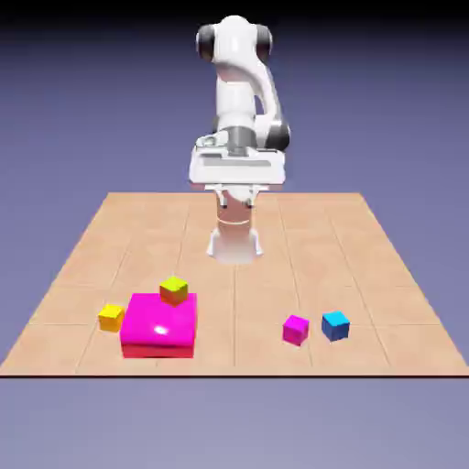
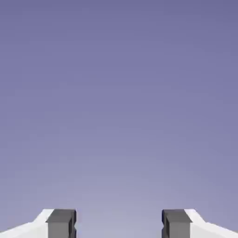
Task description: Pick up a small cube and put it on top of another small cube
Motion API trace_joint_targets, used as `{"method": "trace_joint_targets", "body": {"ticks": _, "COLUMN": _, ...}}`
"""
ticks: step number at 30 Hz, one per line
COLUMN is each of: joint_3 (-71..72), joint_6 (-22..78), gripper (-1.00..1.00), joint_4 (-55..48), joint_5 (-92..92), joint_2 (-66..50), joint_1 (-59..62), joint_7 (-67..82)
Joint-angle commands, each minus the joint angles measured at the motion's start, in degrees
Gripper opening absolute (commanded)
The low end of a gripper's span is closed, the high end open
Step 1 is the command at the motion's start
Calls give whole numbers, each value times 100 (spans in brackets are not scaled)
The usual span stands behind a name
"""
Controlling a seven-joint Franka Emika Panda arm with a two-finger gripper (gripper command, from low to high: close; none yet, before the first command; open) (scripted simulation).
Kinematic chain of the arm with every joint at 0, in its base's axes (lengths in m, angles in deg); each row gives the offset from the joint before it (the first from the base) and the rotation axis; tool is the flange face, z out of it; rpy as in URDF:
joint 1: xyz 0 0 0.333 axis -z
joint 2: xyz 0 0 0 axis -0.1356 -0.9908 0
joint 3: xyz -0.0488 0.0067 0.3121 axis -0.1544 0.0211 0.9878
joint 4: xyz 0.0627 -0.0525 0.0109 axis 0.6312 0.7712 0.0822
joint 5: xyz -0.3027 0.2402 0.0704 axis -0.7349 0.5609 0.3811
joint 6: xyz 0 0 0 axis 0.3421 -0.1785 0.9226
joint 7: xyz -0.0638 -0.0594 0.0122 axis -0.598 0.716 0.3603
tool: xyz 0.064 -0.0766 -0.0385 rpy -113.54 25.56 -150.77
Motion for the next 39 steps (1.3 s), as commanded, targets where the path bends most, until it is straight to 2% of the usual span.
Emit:
{"method": "trace_joint_targets", "body": {"ticks": 1, "joint_3": 122, "joint_6": 80, "gripper": 0, "joint_4": -83, "joint_5": -81, "joint_2": -208, "joint_1": -1, "joint_7": -126}}
{"method": "trace_joint_targets", "body": {"ticks": 23, "joint_3": 2744, "joint_6": 1801, "gripper": 0, "joint_4": -1864, "joint_5": -1816, "joint_2": -4665, "joint_1": -27, "joint_7": -2822}}
{"method": "trace_joint_targets", "body": {"ticks": 30, "joint_3": 1650, "joint_6": 1009, "gripper": 0, "joint_4": -2178, "joint_5": -2838, "joint_2": -5776, "joint_1": -905, "joint_7": -3593}}
{"method": "trace_joint_targets", "body": {"ticks": 31, "joint_3": 1649, "joint_6": 1009, "gripper": -100, "joint_4": -2178, "joint_5": -2838, "joint_2": -5776, "joint_1": -905, "joint_7": -3593}}
{"method": "trace_joint_targets", "body": {"ticks": 37, "joint_3": 2671, "joint_6": 1748, "gripper": -100, "joint_4": -1885, "joint_5": -1884, "joint_2": -4739, "joint_1": -86, "joint_7": -2873}}
{"method": "trace_joint_targets", "body": {"ticks": 39, "joint_3": 2547, "joint_6": 1985, "gripper": -100, "joint_4": -1740, "joint_5": -1582, "joint_2": -4324, "joint_1": 308, "joint_7": -2985}}
